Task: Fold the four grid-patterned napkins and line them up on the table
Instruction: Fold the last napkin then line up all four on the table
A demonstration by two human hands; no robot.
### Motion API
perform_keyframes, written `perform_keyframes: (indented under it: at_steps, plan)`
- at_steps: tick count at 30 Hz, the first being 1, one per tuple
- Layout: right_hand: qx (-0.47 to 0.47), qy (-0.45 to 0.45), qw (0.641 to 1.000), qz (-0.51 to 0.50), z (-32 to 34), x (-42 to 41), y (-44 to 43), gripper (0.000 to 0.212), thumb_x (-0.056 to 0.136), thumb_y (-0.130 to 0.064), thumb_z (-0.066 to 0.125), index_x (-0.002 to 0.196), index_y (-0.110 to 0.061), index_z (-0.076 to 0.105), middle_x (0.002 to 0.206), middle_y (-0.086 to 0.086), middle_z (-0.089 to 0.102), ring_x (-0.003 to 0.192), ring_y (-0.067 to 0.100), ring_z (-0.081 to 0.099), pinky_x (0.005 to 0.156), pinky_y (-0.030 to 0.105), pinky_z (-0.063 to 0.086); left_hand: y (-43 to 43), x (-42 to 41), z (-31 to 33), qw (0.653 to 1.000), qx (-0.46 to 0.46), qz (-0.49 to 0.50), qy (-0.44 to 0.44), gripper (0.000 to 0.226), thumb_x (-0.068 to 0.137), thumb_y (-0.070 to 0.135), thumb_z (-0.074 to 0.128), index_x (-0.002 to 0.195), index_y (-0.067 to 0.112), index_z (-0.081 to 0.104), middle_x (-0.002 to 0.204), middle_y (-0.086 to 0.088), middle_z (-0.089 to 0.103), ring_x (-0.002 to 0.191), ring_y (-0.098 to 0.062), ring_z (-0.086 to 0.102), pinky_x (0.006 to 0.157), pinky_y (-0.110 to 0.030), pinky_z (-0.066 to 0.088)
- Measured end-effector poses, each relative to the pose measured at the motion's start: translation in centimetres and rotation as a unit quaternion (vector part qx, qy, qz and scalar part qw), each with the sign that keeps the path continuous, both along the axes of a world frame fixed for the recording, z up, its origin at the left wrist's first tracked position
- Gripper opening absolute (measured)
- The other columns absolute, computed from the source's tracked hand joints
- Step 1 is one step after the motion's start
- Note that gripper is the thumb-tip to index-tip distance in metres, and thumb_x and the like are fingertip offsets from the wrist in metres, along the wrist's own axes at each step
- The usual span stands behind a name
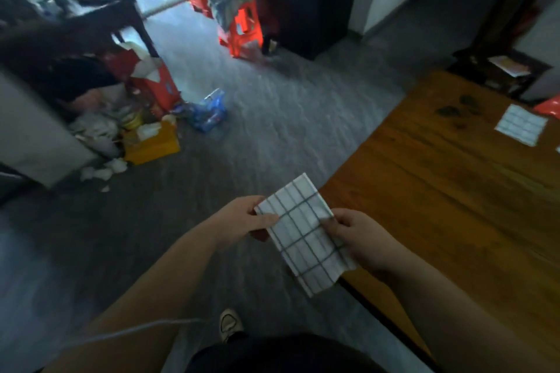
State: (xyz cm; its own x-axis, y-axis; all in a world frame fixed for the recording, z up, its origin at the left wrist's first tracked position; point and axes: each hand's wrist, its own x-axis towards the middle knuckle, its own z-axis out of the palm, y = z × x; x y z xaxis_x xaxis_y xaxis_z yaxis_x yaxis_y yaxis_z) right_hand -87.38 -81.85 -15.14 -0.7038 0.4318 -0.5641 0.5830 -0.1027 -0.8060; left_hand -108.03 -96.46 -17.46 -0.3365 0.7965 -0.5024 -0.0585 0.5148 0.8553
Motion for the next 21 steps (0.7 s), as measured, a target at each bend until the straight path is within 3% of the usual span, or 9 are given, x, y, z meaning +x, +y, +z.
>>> perform_keyframes:
  at_steps: [3, 5, 10, 13, 17, 21]
  plan:
    - [-0.09, 0.046, 0.991, -0.09, -1.5, -6.9, -3.5, 0.023, 0.103, -0.032, 0.058, 0.111, -0.018, 0.074, 0.111, 0.012, 0.076, 0.105, 0.033, 0.073, 0.098, 0.058, 0.054, -4.2, -4.3, -0.9, 0.967, 0.049, 0.153, -0.197, 0.032, 0.085, 0.01, 0.064, 0.117, 0.006, 0.064, 0.114, -0.022, 0.07, 0.101, -0.038, 0.067, 0.088, -0.054, 0.056]
    - [-0.113, 0.056, 0.985, -0.12, -2.2, -11.2, -5.8, 0.022, 0.101, -0.033, 0.06, 0.111, -0.019, 0.074, 0.112, 0.014, 0.076, 0.105, 0.036, 0.072, 0.096, 0.061, 0.054, -6.5, -6.6, -1.0, 0.956, 0.058, 0.189, -0.218, 0.028, 0.094, 0.008, 0.059, 0.122, 0.004, 0.063, 0.113, -0.019, 0.073, 0.099, -0.037, 0.071, 0.084, -0.053, 0.06]
    - [-0.106, 0.064, 0.986, -0.109, -1.9, -19.2, -9.1, 0.023, 0.102, -0.028, 0.058, 0.121, -0.017, 0.068, 0.109, 0.006, 0.077, 0.098, 0.024, 0.075, 0.083, 0.046, 0.061, -9.6, -12.8, 0.0, 0.96, 0.041, 0.249, -0.122, 0.018, 0.101, 0.013, 0.056, 0.116, 0.01, 0.066, 0.108, -0.012, 0.074, 0.098, -0.028, 0.073, 0.086, -0.049, 0.061]
    - [-0.108, 0.076, 0.985, -0.111, -1.5, -22.6, -9.1, 0.02, 0.104, -0.023, 0.055, 0.116, -0.015, 0.069, 0.101, 0.003, 0.079, 0.092, 0.019, 0.076, 0.077, 0.039, 0.059, -9.7, -16.5, 0.3, 0.97, 0.034, 0.235, -0.044, 0.014, 0.101, 0.018, 0.058, 0.112, 0.016, 0.067, 0.104, -0.006, 0.075, 0.093, -0.024, 0.074, 0.085, -0.051, 0.061]
    - [-0.037, 0.073, 0.988, -0.129, -1.7, -26.4, -6.8, 0.021, 0.104, -0.03, 0.056, 0.106, -0.017, 0.073, 0.101, 0.008, 0.078, 0.095, 0.025, 0.075, 0.087, 0.051, 0.06, -7.3, -20.4, 1.0, 0.972, 0.044, 0.231, 0.011, 0.011, 0.1, 0.017, 0.059, 0.108, 0.018, 0.067, 0.101, -0.004, 0.076, 0.091, -0.024, 0.075, 0.082, -0.051, 0.062]
    - [0.033, 0.057, 0.987, -0.146, -2.5, -30.5, -3.0, 0.022, 0.102, -0.036, 0.059, 0.098, -0.02, 0.074, 0.091, 0.004, 0.077, 0.09, 0.027, 0.073, 0.085, 0.054, 0.06, -2.6, -24.8, 1.7, 0.98, 0.045, 0.186, 0.047, 0.012, 0.101, 0.022, 0.058, 0.111, 0.023, 0.065, 0.105, -0.001, 0.074, 0.09, -0.015, 0.074, 0.078, -0.039, 0.063]
